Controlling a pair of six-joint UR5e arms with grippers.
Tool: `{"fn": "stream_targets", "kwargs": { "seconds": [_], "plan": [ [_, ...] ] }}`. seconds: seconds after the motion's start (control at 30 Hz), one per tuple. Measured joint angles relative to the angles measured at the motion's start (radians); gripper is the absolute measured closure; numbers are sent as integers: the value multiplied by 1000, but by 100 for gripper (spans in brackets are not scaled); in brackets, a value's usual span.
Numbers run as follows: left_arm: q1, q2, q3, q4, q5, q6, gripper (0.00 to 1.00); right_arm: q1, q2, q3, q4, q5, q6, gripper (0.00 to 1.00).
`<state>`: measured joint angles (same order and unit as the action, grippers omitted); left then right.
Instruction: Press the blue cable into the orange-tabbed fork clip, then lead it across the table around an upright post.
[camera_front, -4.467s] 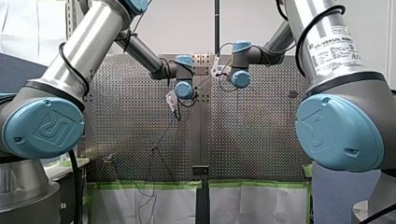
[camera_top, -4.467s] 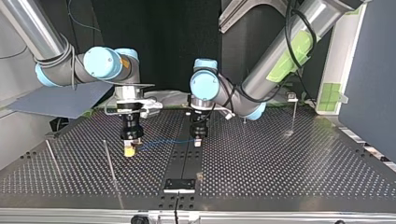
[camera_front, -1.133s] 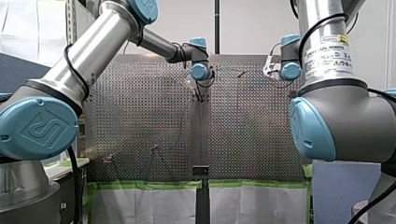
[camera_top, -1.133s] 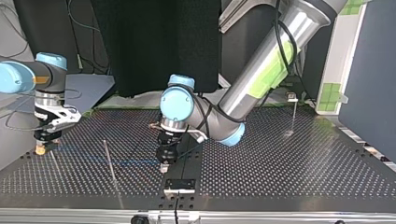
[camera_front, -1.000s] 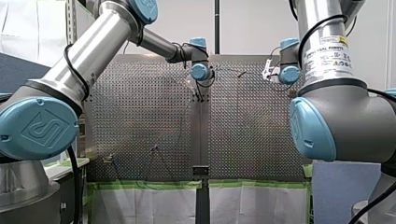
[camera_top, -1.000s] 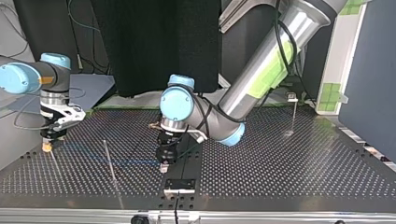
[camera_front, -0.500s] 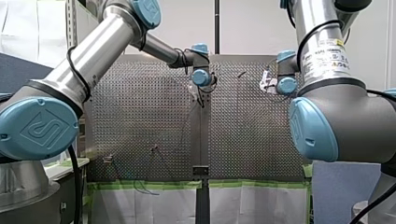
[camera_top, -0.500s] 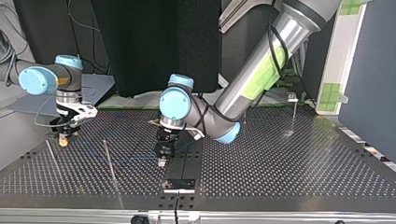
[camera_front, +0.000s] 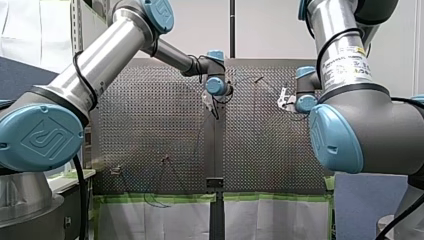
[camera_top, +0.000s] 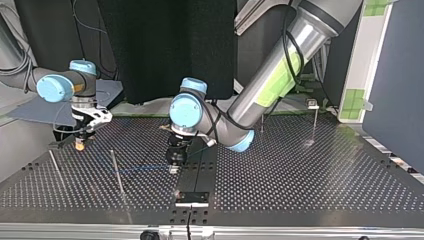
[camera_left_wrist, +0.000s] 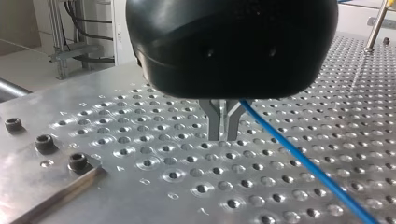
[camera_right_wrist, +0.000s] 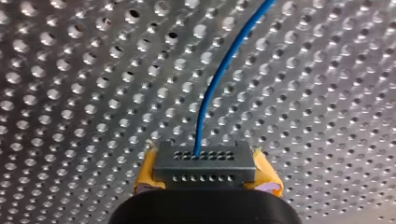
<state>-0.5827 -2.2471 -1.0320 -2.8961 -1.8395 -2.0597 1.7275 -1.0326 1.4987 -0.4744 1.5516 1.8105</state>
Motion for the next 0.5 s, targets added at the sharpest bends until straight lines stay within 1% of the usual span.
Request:
{"fn": "stream_targets", "kwargs": {
  "seconds": [0.07, 0.1, 0.13, 0.17, 0.2, 0.27, 0.3, 0.33, 0.37, 0.4, 0.43, 0.5],
  "plan": [
    [0, 0, 0, -3, 1, -10, 66, 0, 7, 1, -1, 0, -1, 100],
    [0, 1, 0, -4, 3, -17, 66, 0, 11, 2, -1, 0, -1, 100],
    [-1, 1, 0, -4, 5, -23, 62, 1, 15, 3, -1, 0, -2, 100],
    [-2, 1, 0, -5, 5, -30, 55, 1, 17, 5, -2, 1, -3, 100],
    [-3, 1, 0, -5, 5, -39, 55, 2, 20, 8, -4, 1, -4, 100],
    [-7, 1, 0, -5, 1, -47, 41, 2, 23, 17, -12, 2, -3, 100],
    [-10, 0, 0, -5, -5, -50, 41, 2, 24, 22, -16, 2, -2, 100],
    [-12, 0, 0, -6, -11, -51, 34, 2, 25, 30, -23, 2, -1, 100],
    [-13, 0, 0, -7, -17, -52, 23, 2, 26, 35, -29, 2, 0, 100],
    [-15, 0, 0, -8, -26, -51, 23, 2, 27, 40, -36, 1, 0, 100],
    [-16, 0, 0, -10, -33, -51, 20, 2, 28, 46, -46, 1, 0, 100],
    [-17, 0, 0, -11, -52, -50, 20, 3, 31, 51, -60, 1, 0, 100]
  ]
}}
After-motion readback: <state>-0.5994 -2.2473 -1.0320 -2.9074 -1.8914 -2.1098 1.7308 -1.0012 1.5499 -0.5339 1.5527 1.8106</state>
